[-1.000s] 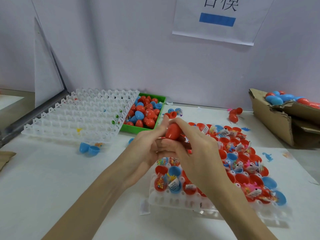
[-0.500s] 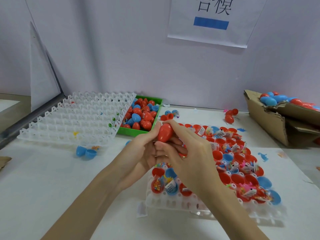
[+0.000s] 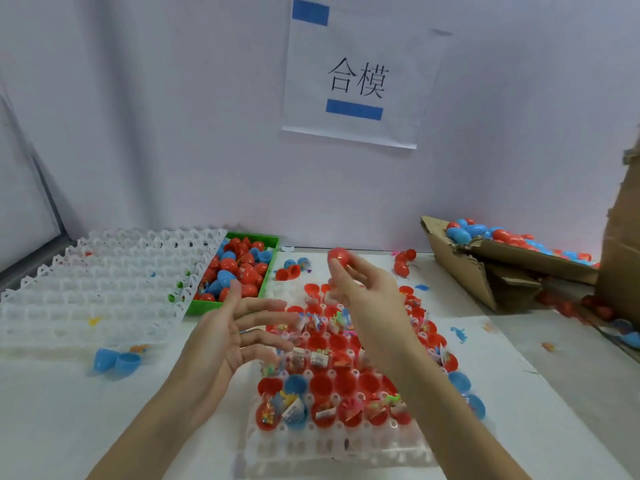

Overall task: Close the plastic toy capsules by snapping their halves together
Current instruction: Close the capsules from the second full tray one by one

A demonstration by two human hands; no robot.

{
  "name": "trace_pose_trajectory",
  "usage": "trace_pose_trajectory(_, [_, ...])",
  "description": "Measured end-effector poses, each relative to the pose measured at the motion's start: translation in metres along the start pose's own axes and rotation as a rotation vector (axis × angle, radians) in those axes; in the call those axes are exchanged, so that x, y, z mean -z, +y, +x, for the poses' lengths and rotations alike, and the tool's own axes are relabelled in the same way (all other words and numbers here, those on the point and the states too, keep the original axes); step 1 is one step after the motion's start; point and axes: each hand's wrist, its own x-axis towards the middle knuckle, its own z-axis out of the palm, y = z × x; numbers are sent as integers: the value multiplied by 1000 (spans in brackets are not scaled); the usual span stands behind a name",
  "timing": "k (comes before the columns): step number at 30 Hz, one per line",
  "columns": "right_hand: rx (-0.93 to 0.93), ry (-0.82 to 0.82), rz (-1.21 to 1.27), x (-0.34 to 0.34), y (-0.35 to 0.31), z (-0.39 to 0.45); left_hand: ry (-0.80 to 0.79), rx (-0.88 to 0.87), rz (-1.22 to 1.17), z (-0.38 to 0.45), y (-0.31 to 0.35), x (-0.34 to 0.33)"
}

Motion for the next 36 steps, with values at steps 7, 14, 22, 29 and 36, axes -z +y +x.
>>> trace_pose_trajectory(7, [-79,323,1114,117,-40,96,111,-24,-11,4,-2,6])
trace_pose_trajectory(14, [-146,73,305,96,4,51,130,-65,0,5,0,5])
trace_pose_trajectory(22, [50,-164,-550,27,24,21,306,-155,286,9,-13,11])
trace_pose_trajectory(29, [232,-352,-912,-21,25,51,322,-181,411,10,-16,8])
trace_pose_trajectory(36, [239,-376,-1050,-41,27,96,315,-163,402,10,-16,10])
